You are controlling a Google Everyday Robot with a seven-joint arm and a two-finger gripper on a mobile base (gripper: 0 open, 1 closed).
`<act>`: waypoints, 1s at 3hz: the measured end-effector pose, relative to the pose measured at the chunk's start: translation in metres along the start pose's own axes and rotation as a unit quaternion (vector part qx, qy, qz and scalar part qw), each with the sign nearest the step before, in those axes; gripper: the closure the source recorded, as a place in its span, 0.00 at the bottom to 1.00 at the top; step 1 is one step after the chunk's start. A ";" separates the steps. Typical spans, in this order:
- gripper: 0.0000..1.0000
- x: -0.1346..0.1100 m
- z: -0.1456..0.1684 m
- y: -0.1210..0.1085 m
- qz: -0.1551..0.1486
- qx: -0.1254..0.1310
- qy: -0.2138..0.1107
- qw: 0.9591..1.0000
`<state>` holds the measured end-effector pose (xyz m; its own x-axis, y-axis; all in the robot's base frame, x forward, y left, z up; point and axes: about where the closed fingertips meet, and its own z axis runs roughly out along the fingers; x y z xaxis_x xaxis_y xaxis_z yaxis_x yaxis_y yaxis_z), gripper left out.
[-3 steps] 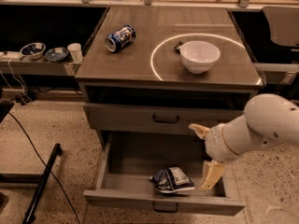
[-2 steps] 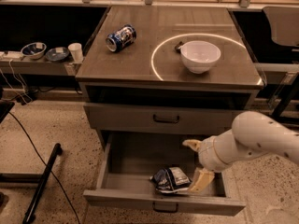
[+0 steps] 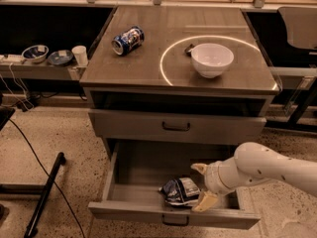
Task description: Pick blue chip bag from middle drawer and place on counter
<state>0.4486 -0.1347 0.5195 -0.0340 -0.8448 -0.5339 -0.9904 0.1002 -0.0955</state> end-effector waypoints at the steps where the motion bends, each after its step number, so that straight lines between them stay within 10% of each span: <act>1: 0.32 0.012 0.028 -0.001 0.007 0.009 0.002 1.000; 3: 0.75 0.019 0.059 -0.005 0.015 0.015 -0.012 1.000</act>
Offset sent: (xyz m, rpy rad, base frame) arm 0.0157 0.0165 -0.0780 -0.0031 -0.0051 -0.0442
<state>0.4607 -0.1200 0.4606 -0.0609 -0.8280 -0.5575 -0.9843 0.1424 -0.1040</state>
